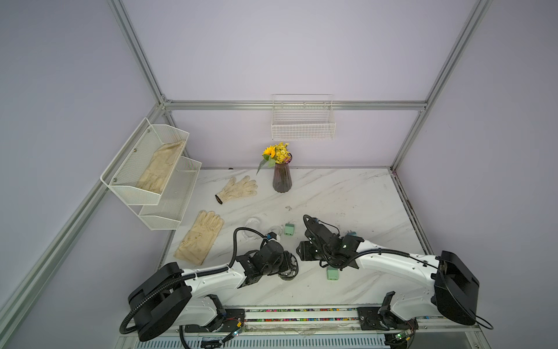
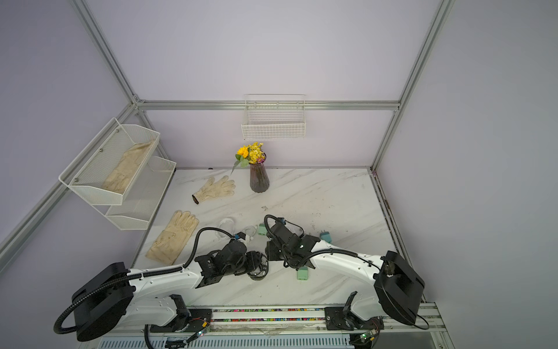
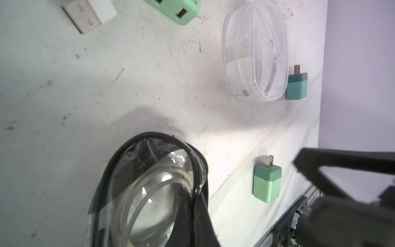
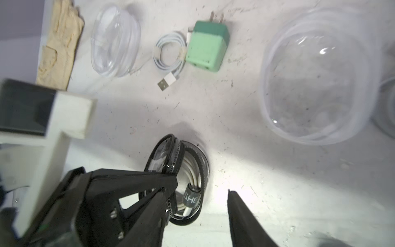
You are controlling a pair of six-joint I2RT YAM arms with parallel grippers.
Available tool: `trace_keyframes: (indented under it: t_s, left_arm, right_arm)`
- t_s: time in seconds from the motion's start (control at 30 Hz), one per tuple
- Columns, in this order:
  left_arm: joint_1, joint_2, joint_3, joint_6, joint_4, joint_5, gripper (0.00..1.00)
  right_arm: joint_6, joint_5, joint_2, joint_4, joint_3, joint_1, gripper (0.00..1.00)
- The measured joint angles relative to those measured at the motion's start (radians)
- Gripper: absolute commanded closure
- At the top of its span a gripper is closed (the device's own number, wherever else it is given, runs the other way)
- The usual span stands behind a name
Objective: Pack away charging kits
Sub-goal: Place the charging cable in the storage bag, then pick up the plug from the center of the board.
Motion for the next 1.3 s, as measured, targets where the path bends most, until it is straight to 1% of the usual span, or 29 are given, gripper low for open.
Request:
trace_keyframes:
  t_s: [0.03, 0.17, 0.27, 0.37, 0.5, 0.7, 0.83, 0.93, 1.2, 1.3]
  left_arm:
    - [0.0, 0.007, 0.006, 0.004, -0.005, 0.003, 1.0]
    - [0.0, 0.031, 0.035, 0.021, -0.021, 0.021, 1.0]
    - [0.0, 0.039, 0.042, 0.033, -0.029, 0.031, 1.0]
    - [0.0, 0.045, 0.048, 0.04, -0.038, 0.035, 1.0]
    - [0.0, 0.058, 0.065, 0.052, -0.051, 0.042, 1.0]
    - [0.0, 0.067, 0.076, 0.063, -0.063, 0.047, 1.0]
    - [0.0, 0.075, 0.078, 0.064, -0.063, 0.05, 1.0]
    - [0.0, 0.076, 0.078, 0.064, -0.063, 0.052, 1.0]
    - [0.0, 0.091, 0.078, 0.064, -0.048, 0.054, 1.0]
    - [0.0, 0.091, 0.078, 0.064, -0.047, 0.055, 1.0]
  right_arm:
    - [0.002, 0.002, -0.021, -0.009, -0.002, -0.015, 0.45]
    - [0.002, 0.021, -0.132, -0.076, -0.031, -0.09, 0.36]
    - [0.007, 0.042, -0.222, -0.136, -0.067, -0.134, 0.27]
    - [0.02, 0.06, -0.291, -0.196, -0.1, -0.152, 0.17]
    - [0.026, 0.068, -0.309, -0.237, -0.149, -0.154, 0.13]
    - [0.031, 0.066, -0.254, -0.253, -0.202, -0.154, 0.13]
    - [0.047, 0.037, -0.265, -0.238, -0.263, -0.154, 0.21]
    - [0.058, 0.011, -0.259, -0.235, -0.296, -0.154, 0.22]
    - [0.065, -0.017, -0.188, -0.184, -0.299, -0.13, 0.28]
    - [0.07, -0.018, -0.155, -0.175, -0.299, -0.101, 0.29]
